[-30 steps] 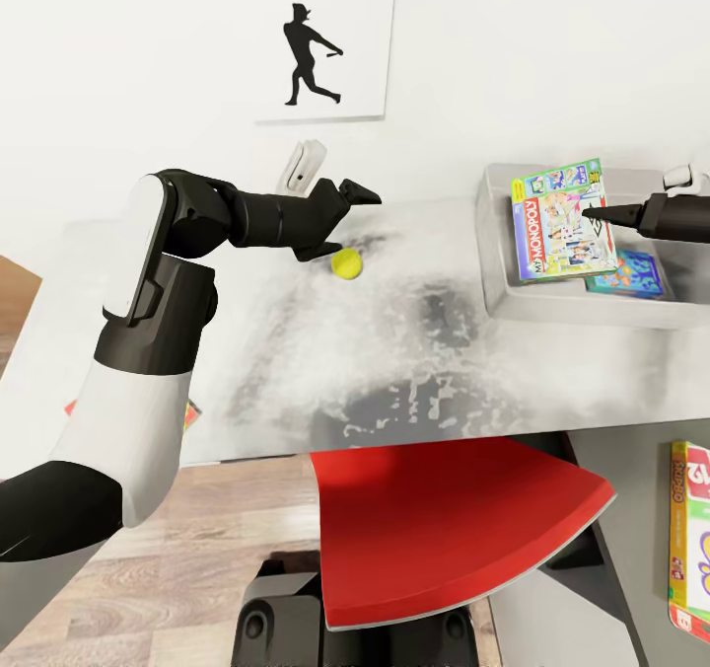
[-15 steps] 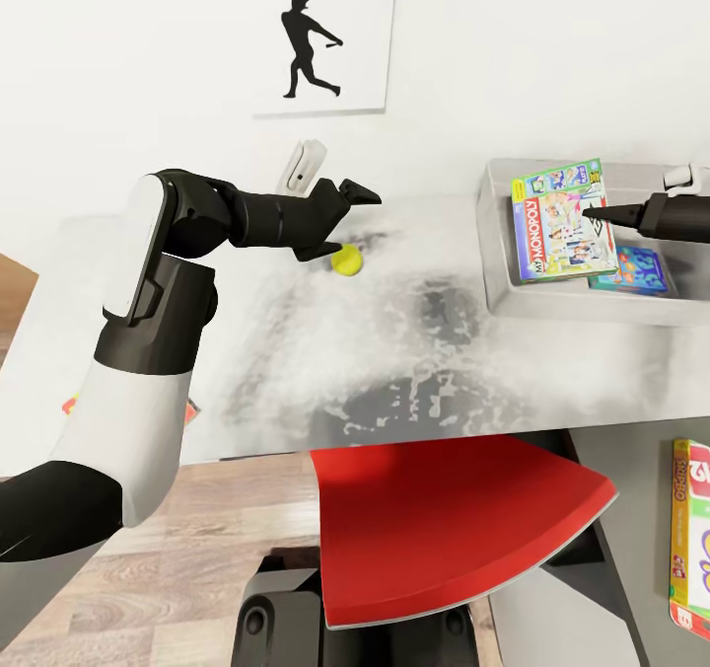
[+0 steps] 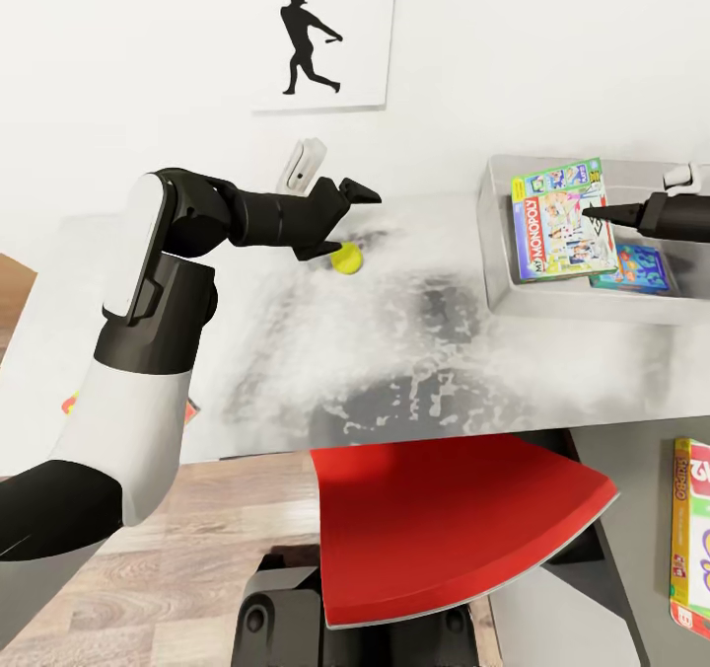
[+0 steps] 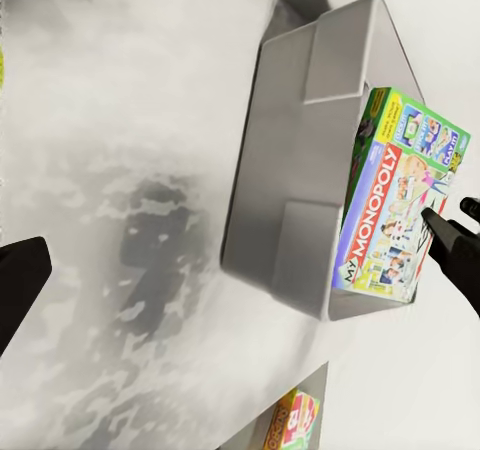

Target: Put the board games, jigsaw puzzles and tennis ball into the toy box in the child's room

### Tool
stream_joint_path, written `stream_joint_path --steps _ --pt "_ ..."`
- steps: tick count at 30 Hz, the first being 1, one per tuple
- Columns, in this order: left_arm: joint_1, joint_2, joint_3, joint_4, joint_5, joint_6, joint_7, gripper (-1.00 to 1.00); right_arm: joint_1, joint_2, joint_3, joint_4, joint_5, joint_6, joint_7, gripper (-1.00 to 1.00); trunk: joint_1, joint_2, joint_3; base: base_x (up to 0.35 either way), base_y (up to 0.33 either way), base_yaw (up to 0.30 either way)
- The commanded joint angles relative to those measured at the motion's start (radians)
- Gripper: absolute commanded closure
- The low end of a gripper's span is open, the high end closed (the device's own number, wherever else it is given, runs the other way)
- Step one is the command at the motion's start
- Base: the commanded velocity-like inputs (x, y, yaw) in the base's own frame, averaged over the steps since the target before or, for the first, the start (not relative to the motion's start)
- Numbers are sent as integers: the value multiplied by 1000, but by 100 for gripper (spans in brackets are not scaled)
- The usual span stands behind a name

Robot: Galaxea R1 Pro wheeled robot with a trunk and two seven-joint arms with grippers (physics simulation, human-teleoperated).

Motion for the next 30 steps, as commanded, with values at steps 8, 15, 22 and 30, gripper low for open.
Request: stream_joint_path --steps 8,15,22,30 --pt "-1 0 0 0 7 2 10 -100 -3 1 -6 0 9 9 8 100 1 -2 -13 0 0 0" --pt "-1 0 0 0 8 3 10 -100 -6 1 -6 -3 10 9 2 100 1 -2 -24 0 0 0" --pt "-1 0 -2 0 8 5 10 -100 -13 0 -7 -34 13 -18 -3 100 1 -2 -29 0 0 0" --pt "-1 1 -3 -1 8 5 10 -100 -15 1 -8 -40 12 -25 -23 100 1 -2 -30 0 0 0"
